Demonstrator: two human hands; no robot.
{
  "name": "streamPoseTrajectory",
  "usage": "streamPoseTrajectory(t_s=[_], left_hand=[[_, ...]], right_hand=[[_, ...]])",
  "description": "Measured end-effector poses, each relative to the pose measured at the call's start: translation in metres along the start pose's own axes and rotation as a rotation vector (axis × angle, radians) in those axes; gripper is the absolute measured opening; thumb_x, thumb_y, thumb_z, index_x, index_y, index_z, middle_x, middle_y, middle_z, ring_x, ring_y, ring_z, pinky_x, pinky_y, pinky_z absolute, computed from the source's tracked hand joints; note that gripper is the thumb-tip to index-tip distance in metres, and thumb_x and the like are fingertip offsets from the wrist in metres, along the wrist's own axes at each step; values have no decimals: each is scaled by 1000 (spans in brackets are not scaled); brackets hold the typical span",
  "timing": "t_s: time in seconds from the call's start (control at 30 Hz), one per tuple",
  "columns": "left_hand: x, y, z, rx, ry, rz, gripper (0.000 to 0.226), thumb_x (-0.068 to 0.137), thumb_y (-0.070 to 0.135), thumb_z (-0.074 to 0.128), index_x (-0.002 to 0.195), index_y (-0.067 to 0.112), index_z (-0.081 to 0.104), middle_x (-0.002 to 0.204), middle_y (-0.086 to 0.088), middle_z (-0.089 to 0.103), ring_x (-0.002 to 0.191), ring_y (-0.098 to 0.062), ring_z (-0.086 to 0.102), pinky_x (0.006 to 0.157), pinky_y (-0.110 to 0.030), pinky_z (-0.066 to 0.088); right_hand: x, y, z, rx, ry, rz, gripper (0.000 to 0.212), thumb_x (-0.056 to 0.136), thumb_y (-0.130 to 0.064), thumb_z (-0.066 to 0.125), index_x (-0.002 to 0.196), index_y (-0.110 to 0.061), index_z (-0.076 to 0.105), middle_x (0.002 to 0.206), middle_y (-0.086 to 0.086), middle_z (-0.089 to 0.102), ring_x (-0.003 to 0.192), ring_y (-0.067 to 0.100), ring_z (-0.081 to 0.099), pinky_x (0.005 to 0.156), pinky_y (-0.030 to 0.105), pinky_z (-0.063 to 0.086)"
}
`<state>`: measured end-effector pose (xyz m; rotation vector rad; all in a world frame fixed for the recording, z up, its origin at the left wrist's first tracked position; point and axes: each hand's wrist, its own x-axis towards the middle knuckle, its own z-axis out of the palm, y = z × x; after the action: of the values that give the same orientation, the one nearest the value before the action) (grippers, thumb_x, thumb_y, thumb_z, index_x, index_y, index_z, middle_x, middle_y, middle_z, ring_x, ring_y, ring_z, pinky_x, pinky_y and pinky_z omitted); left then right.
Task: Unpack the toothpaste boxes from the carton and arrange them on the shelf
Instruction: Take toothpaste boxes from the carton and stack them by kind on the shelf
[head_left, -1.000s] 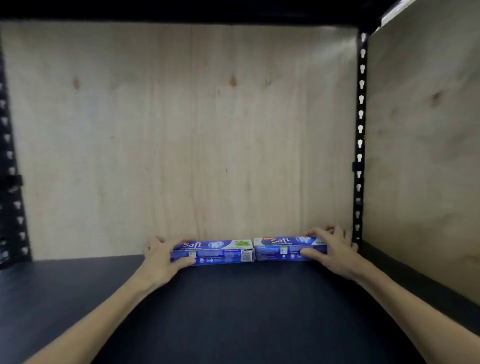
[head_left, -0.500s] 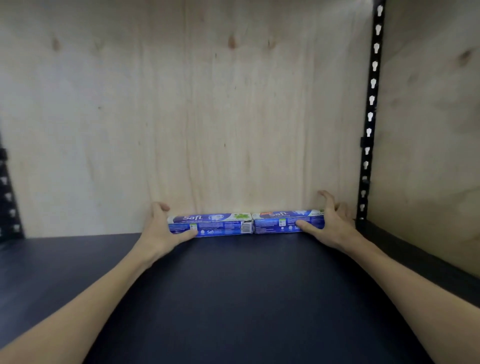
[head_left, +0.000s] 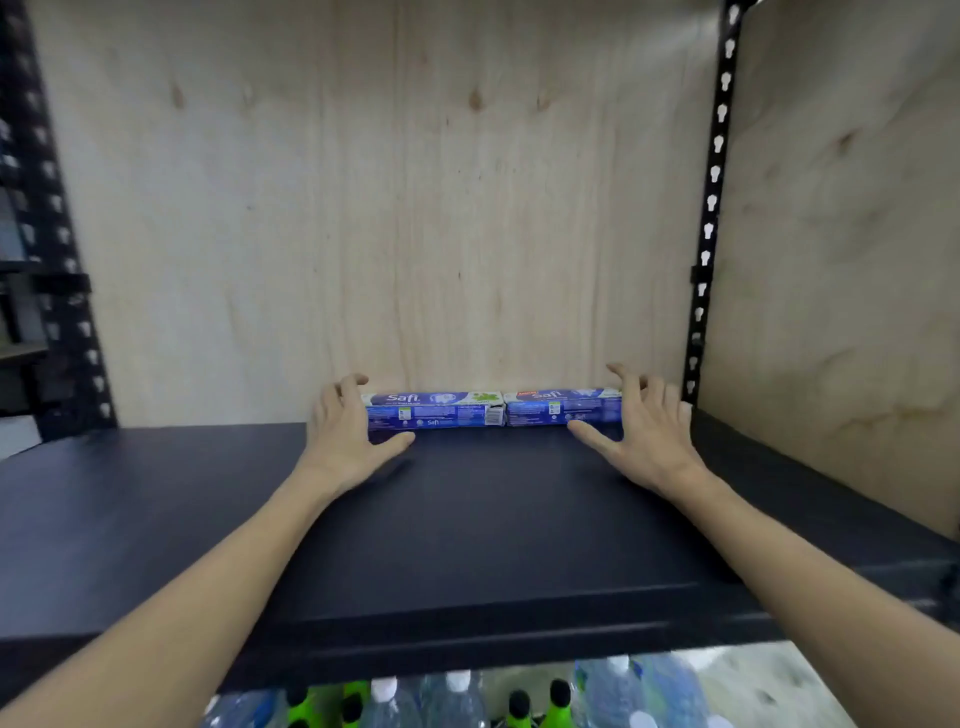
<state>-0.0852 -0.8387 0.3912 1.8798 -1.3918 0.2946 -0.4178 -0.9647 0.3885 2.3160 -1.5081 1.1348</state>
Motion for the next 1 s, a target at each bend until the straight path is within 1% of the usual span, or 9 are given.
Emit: streamPoseTrajectory(t_s=[0.2, 0.3, 0.37, 0.5, 0.6, 0.7, 0.77, 0.9, 1.0], left_hand=[[-78, 38, -42, 109, 8, 266, 74, 87, 50, 67, 143, 15, 34, 137, -7, 39, 125, -28, 39, 107, -40, 35], [-124, 53, -71, 14, 6, 333, 45, 93, 45, 62, 129, 20, 50, 132, -1, 40, 126, -21, 38, 110, -41, 37], [-162, 57, -83, -89, 78, 324, 28, 95, 37, 61, 119, 22, 59, 125, 3, 46, 122, -18, 43, 109, -41, 37], [-273, 47, -69, -158, 179, 312, 36, 91, 25, 66, 126, 22, 60, 140, 2, 44, 136, -17, 37, 117, -32, 24], [-366, 21, -38, -198, 54, 185, 47, 89, 25, 69, 133, 25, 54, 145, 3, 38, 140, -14, 30, 118, -28, 22], [-444, -11, 2, -271, -99, -56, 50, 89, 33, 64, 136, 27, 48, 135, 11, 43, 133, -6, 35, 114, -28, 30], [-489, -35, 23, -245, -206, -186, 50, 89, 37, 61, 136, 25, 46, 129, 10, 45, 127, -9, 41, 109, -33, 36], [-558, -81, 53, 2, -455, -239, 47, 92, 36, 61, 134, 20, 47, 124, 1, 51, 118, -23, 52, 99, -37, 44], [-587, -104, 66, 153, -635, -299, 49, 96, 40, 57, 139, 18, 44, 133, -2, 48, 128, -26, 46, 105, -35, 39]], right_hand=[[-62, -34, -50, 130, 10, -80, 77, 84, -65, 63, 145, -26, 38, 122, 6, 50, 115, 28, 44, 97, 44, 34], [-107, -56, -80, 390, 61, -134, 49, 89, -50, 66, 130, -29, 51, 103, -5, 57, 101, 20, 50, 95, 42, 38], [-148, -77, -91, 547, 111, -145, 38, 91, -39, 69, 125, -30, 54, 97, -7, 57, 92, 15, 50, 93, 41, 41], [-249, -110, -78, 528, 157, -146, 46, 88, -30, 73, 130, -24, 54, 101, -6, 52, 95, 12, 48, 90, 30, 36], [-327, -122, -44, 518, 56, -71, 48, 89, -33, 71, 132, -25, 51, 103, -9, 51, 98, 13, 49, 89, 32, 36], [-400, -124, -7, 487, -98, 7, 51, 88, -35, 70, 134, -28, 49, 105, -11, 51, 103, 12, 49, 87, 31, 31], [-443, -121, 17, 456, -209, 53, 53, 89, -36, 69, 136, -29, 46, 107, -12, 50, 105, 12, 48, 86, 29, 28], [-519, -106, 62, 317, -449, 82, 52, 90, -37, 66, 136, -27, 44, 115, -7, 56, 107, 17, 52, 85, 34, 34], [-570, -91, 94, 198, -676, 133, 51, 91, -42, 62, 136, -22, 48, 118, -1, 59, 110, 24, 56, 91, 43, 41]])
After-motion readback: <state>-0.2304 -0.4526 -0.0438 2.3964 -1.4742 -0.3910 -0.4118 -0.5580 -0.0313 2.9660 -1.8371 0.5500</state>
